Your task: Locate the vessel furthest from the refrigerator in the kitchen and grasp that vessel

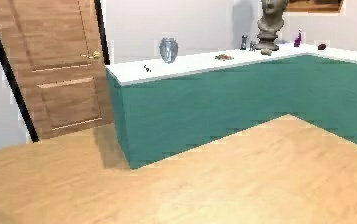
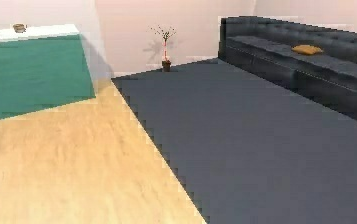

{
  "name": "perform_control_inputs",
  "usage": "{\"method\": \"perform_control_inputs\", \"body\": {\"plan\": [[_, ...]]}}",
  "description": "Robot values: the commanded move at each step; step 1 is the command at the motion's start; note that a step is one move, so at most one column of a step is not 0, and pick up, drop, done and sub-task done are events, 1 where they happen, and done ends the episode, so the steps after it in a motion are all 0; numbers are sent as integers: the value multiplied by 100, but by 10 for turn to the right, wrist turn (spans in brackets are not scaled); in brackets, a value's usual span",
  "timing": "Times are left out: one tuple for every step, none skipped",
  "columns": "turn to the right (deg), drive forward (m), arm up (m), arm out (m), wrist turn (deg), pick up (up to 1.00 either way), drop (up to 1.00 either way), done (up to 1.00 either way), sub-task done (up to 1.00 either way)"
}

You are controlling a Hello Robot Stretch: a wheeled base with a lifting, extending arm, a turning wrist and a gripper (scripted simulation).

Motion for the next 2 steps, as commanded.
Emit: {"method": "perform_control_inputs", "body": {"plan": [[0,100,0,0,0,0,0,0,0],[60,0,0,0,0,0,0,0,0]]}}
